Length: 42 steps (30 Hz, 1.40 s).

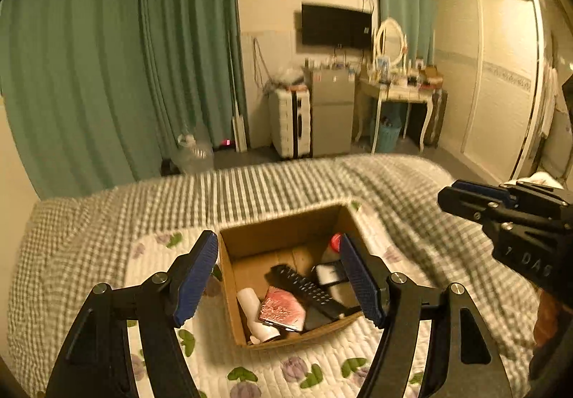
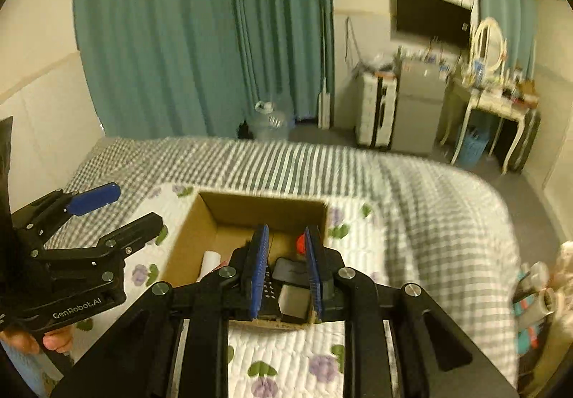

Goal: Organize rigid objects

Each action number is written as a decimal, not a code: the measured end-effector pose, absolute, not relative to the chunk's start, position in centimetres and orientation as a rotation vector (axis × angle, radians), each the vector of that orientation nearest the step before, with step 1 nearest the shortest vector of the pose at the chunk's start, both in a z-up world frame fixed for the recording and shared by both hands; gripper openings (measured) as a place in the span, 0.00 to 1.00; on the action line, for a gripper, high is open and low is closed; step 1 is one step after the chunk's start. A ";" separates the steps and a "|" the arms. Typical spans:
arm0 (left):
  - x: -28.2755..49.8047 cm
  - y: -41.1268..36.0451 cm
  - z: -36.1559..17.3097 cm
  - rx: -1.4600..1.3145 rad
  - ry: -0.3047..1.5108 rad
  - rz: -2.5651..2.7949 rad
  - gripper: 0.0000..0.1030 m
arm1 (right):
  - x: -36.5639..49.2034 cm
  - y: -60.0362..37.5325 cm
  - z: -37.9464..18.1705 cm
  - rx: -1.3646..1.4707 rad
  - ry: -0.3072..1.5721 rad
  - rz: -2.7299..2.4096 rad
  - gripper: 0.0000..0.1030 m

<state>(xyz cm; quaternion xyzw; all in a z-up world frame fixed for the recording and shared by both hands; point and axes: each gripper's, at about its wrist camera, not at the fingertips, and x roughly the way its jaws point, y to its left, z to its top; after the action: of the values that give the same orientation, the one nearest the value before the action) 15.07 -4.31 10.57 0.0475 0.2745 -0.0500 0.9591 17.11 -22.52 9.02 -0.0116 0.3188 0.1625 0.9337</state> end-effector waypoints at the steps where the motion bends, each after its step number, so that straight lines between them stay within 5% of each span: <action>1: 13.9 -4.3 11.5 0.090 0.536 -0.101 0.71 | 15.7 -22.8 10.6 -0.029 0.626 0.328 0.20; 3: 11.6 -4.4 13.4 0.081 0.498 -0.101 0.71 | 13.2 -23.1 13.1 -0.039 0.585 0.325 0.21; 6: 8.5 -4.2 15.2 0.090 0.444 -0.090 0.75 | 9.5 -23.3 16.0 -0.058 0.529 0.296 0.43; 10: 4.8 -4.1 16.7 0.111 0.373 -0.083 0.87 | 5.3 -23.6 18.2 -0.057 0.457 0.264 0.53; 19: 3.6 -2.3 15.6 0.115 0.305 -0.033 0.99 | 2.4 -23.9 18.1 0.098 0.348 0.226 1.00; 29: 5.2 1.4 6.9 0.034 0.294 0.045 1.00 | 5.6 -23.6 10.6 0.098 0.250 0.132 1.00; 42: 7.0 2.0 -0.5 0.014 0.431 -0.002 1.00 | 7.5 -20.0 0.3 0.001 0.400 0.169 1.00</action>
<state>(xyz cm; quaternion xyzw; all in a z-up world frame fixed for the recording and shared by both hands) 6.96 2.04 -0.51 0.0068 0.2137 -0.0008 0.9769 7.46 -20.03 0.27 0.0005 0.1985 0.0839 0.9765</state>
